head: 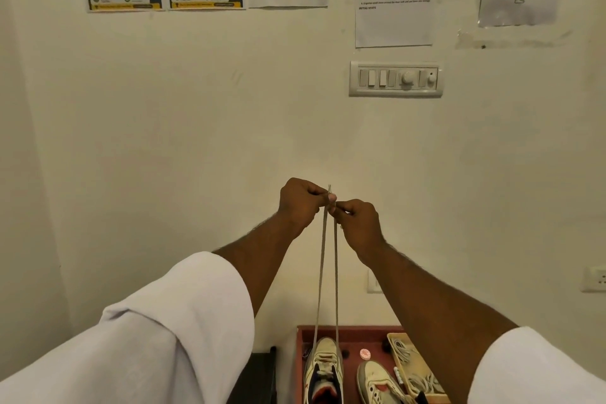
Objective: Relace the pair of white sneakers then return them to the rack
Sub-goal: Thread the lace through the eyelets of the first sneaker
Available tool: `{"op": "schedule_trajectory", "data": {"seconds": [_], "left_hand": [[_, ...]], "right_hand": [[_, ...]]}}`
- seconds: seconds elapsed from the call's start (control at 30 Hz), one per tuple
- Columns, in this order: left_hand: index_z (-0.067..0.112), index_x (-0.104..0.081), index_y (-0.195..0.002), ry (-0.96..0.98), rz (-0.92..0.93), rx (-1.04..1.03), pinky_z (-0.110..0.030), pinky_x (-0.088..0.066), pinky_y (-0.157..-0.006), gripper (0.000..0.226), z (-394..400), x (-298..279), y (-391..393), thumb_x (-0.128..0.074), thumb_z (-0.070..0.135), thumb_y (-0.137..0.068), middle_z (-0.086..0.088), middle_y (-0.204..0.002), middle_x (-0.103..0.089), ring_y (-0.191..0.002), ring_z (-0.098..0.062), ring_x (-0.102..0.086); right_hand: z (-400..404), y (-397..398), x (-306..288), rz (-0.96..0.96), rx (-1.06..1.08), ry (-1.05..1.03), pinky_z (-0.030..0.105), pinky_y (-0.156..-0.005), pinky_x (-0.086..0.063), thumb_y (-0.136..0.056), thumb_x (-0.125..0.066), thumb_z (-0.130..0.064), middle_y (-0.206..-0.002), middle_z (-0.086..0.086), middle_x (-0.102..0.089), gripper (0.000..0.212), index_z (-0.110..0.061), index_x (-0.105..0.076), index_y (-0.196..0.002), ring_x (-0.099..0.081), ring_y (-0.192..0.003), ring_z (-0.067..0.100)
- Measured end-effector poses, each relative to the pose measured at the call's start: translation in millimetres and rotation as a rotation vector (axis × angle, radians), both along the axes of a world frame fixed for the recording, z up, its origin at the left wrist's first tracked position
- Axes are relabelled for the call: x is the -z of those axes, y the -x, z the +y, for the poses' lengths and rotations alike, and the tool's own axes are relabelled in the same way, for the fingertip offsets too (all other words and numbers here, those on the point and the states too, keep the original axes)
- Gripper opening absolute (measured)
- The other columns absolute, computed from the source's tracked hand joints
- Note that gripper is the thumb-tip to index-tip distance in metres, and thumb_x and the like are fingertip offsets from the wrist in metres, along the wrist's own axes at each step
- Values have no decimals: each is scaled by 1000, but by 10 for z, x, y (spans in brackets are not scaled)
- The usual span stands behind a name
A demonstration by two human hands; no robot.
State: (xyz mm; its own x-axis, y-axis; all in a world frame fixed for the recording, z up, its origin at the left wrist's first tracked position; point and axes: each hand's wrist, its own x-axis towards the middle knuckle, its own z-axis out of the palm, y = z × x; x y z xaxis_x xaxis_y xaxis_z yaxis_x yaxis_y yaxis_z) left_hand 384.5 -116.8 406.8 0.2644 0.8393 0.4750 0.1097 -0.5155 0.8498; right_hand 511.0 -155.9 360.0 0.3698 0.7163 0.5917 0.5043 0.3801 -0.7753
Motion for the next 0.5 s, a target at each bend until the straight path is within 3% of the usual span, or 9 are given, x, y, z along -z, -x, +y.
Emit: {"op": "schedule_trajectory", "data": {"seconds": [0.13,0.3,0.37,0.47,0.5], "left_hand": [[0,-77,-87,23,0,15,-11,-38,-45,12,72,-30,-44,-79,10,-80,0,-67,-67,-49,1,-55],[4,-77,-76,7,3,20,-19,-44,-61,5,177,-57,-112,-78,7,-79,-6,-72,-72,-66,-7,-64],[4,-77,-73,13,-5,25,-16,-44,-62,5,229,-39,-123,-77,6,-78,-6,-71,-72,-65,-3,-65],[1,-77,-81,40,-48,38,-10,-44,-56,5,277,-10,-139,-78,5,-78,-6,-74,-72,-61,3,-64],[-1,-76,-84,53,-68,45,-9,-44,-55,9,278,14,-141,-78,6,-79,-7,-77,-72,-61,4,-64]], "right_hand": [[24,-42,-21,-1,-14,1,39,-67,-42,-91,-68,-19,-65,8,-58,19,-5,-75,-81,-48,-67,19],[64,-48,-83,69,-57,15,35,-74,-47,-90,-68,-20,-69,-9,-65,12,-13,-78,-88,-57,-70,11],[91,-37,-78,135,-94,20,33,-75,-49,-91,-68,-20,-71,-4,-68,12,-14,-77,-86,-59,-70,9],[132,-8,-43,219,-135,17,34,-74,-49,-93,-65,-19,-83,22,-69,19,-10,-75,-79,-60,-73,17],[141,12,-16,247,-142,23,35,-76,-51,-94,-64,-17,-84,21,-70,20,-12,-75,-78,-63,-76,19]]}}
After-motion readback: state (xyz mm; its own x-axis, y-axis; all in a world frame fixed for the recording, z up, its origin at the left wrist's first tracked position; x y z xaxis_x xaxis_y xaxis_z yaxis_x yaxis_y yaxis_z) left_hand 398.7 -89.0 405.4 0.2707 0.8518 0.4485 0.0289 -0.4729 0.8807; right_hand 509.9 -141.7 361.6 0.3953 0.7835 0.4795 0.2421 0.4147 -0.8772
